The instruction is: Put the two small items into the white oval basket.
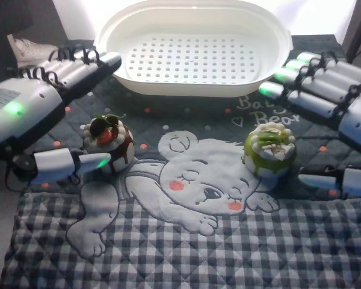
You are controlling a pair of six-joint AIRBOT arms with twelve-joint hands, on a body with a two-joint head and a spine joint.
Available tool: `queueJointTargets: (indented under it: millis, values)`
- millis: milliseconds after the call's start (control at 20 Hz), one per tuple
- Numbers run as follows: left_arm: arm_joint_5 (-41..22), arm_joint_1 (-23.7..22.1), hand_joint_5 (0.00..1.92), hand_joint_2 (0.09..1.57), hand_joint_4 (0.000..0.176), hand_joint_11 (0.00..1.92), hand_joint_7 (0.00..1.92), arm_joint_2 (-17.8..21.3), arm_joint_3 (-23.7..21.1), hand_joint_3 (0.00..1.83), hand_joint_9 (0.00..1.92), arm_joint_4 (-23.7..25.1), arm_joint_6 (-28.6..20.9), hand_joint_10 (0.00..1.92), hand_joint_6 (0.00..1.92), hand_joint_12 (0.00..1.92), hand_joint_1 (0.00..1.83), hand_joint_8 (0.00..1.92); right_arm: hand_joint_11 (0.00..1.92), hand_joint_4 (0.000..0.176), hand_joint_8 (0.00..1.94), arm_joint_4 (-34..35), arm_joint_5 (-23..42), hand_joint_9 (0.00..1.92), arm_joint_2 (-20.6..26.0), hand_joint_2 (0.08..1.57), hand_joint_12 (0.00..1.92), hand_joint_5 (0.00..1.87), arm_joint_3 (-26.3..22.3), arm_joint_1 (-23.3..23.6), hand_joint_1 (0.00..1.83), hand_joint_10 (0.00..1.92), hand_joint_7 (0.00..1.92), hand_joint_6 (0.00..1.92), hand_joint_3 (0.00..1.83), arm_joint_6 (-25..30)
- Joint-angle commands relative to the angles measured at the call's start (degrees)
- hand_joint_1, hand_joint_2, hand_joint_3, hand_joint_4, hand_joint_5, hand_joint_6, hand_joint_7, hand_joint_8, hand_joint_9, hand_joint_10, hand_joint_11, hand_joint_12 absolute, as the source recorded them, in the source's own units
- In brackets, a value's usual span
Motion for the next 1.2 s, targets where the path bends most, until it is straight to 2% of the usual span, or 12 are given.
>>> queueJointTargets:
  millis: [0, 150, 250, 300, 400, 500, 550, 600, 700, 750, 900, 1150]
  values:
    - [-4.9, -0.87, 0.02, 1.1, 0.028, 0.0, 0.0, -0.36, 0.38, 0.0, 0.0, 0.31, 0.01, 0.0, 0.0, 0.42, 0.67, 0.0, 0.0, 0.061, 0.0, 0.69, 5.78, 0.0, -0.04, 1.11, 0.0, 0.0, 0.64, 0.74, 0.7, 0.0, 0.0, 0.0, 0.0, 0.51]
    - [-0.89, -1.01, 0.06, 1.11, 0.004, 0.0, 0.06, -2.58, 2.29, 0.0, 0.03, -1.44, -0.09, 0.01, 0.0, 0.23, 0.77, 0.0, 0.03, 0.064, 0.0, 0.36, 2.91, 0.0, -3.14, 1.07, 0.02, 0.0, 2.74, 1.03, 0.87, 0.0, 0.0, 0.0, 0.0, 2.02]
    - [0.97, -1.1, 0.16, 1.1, 0.006, 0.0, 0.15, -3.93, 3.28, 0.0, 0.12, -1.73, -0.5, 0.04, 0.02, 0.8, 1.01, 0.01, 0.0, 0.003, 0.0, 0.36, 1.12, 0.0, -5.16, 1.08, 0.0, 0.0, 4.44, 1.24, 0.93, 0.0, 0.0, 0.0, 0.0, 3.51]
    - [2.45, -1.37, 0.2, 1.12, 0.012, 0.0, 0.17, -4.96, 4.12, 0.0, 0.11, -1.99, -0.63, 0.03, 0.02, 0.85, 1.04, 0.01, 0.04, 0.0, 0.0, 0.36, -0.16, 0.02, -6.31, 1.08, 0.02, 0.01, 5.38, 1.54, 0.97, 0.01, 0.0, 0.0, 0.0, 3.92]
    - [4.32, -1.68, 0.42, 1.14, 0.0, 0.01, 0.41, -6.21, 5.48, 0.0, 0.33, -2.34, -1.31, 0.49, 0.01, 1.66, 1.13, 0.01, 0.0, 0.0, 0.01, 0.36, -1.91, 0.12, -7.46, 1.11, 0.52, 0.08, 6.23, 2.1, 1.05, 0.01, 0.08, 0.01, 0.0, 3.94]
    - [4.95, -1.7, 0.64, 1.19, 0.0, 0.54, 0.72, -6.92, 6.51, 0.0, 0.59, -2.46, -2.99, 1.47, 0.42, 1.84, 1.31, 1.19, 0.0, 0.0, 0.06, -0.05, -2.96, 0.47, -8.22, 1.14, 1.27, 0.34, 6.83, 3.03, 1.11, 0.13, 0.44, 0.06, 0.0, 3.94]
    - [4.91, -1.69, 0.67, 1.24, 0.0, 0.72, 0.74, -6.92, 6.55, 0.02, 0.67, -2.46, -3.27, 1.68, 1.18, 1.89, 1.19, 1.43, 0.06, 0.0, 0.21, -0.33, -3.18, 0.52, -8.25, 1.15, 1.47, 0.49, 6.84, 3.48, 1.18, 0.58, 0.61, 0.12, 0.0, 3.94]
    - [4.67, -1.69, 0.68, 1.25, 0.001, 0.77, 0.74, -6.88, 6.54, 0.02, 0.71, -2.45, -3.28, 1.81, 1.41, 1.91, 1.16, 1.45, 0.4, 0.0, 1.21, -0.58, -3.32, 0.6, -8.24, 1.27, 1.75, 0.52, 6.84, 3.87, 1.13, 1.28, 0.72, 1.3, 0.01, 3.94]
    - [2.91, -1.59, 0.59, 1.18, 0.0, 0.96, 0.69, -6.17, 5.98, 0.0, 0.85, -2.44, -3.31, 1.92, 1.76, 1.92, 1.37, 1.85, 0.75, 0.0, 1.62, -0.81, -3.31, 0.71, -8.05, 1.31, 1.91, 0.53, 6.79, 4.36, 1.25, 1.9, 0.64, 1.87, 0.01, 3.97]
    - [1.62, -1.57, 0.56, 1.24, 0.0, 0.89, 0.65, -5.54, 5.39, 0.06, 0.79, -2.29, -3.3, 1.92, 1.89, 1.92, 1.32, 1.68, 0.8, 0.003, 1.73, -1.03, -3.24, 0.76, -7.72, 1.13, 1.92, 0.52, 6.63, 4.86, 1.11, 1.92, 0.65, 1.84, 0.49, 4.0]
    - [-6.04, -1.56, 0.53, 1.2, 0.0, 0.92, 0.63, -2.34, 2.39, 0.34, 0.81, -0.65, -3.29, 1.92, 1.67, 1.92, 1.08, 1.75, 0.89, 0.023, 1.93, -2.09, -1.25, 0.81, -4.55, 0.99, 1.92, 0.56, 4.74, 7.28, 1.05, 1.92, 0.64, 1.91, 0.88, 4.16]
    - [-10.37, -7.95, 0.6, 1.31, 0.003, 0.58, 0.63, -2.2, 4.09, 0.02, 0.59, -0.11, -3.27, 1.92, 1.54, 1.92, 1.1, 1.67, 0.9, 0.0, 1.78, -2.09, 0.7, 0.8, -3.27, 1.09, 1.92, 0.52, 6.33, 12.98, 1.25, 1.92, 0.62, 1.9, 0.53, 4.1]
